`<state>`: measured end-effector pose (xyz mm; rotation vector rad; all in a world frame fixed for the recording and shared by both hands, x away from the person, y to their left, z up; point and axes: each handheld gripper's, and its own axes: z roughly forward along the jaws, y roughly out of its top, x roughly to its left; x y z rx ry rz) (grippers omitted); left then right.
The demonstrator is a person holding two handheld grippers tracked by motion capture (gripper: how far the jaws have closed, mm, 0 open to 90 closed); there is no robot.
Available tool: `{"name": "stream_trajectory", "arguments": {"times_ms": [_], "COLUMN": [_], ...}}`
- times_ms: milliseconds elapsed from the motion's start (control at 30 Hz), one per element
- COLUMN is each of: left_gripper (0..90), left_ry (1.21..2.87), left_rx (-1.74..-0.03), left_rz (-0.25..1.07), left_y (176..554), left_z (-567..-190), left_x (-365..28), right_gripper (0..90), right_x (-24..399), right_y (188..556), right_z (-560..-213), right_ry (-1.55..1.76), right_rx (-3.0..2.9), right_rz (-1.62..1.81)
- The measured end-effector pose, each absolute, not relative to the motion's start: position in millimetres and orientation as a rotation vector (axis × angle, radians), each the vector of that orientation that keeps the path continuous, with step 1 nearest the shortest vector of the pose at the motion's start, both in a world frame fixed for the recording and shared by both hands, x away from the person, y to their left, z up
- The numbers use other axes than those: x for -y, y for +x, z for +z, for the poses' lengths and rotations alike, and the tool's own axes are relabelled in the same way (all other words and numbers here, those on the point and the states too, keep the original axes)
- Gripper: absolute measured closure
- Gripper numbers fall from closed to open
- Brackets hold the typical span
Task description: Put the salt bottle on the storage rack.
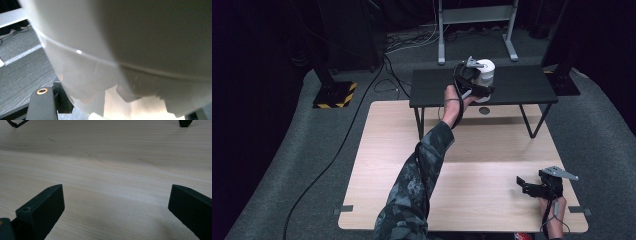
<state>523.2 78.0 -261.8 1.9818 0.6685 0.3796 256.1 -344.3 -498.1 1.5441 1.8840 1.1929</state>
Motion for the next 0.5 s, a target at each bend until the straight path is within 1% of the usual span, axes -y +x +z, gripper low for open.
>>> {"name": "stream_trajectory", "arguments": {"times_ms": [233,500], "left_gripper": [28.1,28.1], "left_ry": [2.001,2.030], "left_rx": [-0.681,-0.691], "left_rz": [0.408,0.421], "left_y": [532,542], "left_z": [-259,-264], "left_x": [-57,-36], "right_gripper": [0.0,0.0], "right_x": [345,346], "right_y": [256,255], "right_z": [-498,-499], "right_ry": [1.544,1.544], "right_rx": [-1.883,-1.882], "right_rz": [1.199,1.206]}}
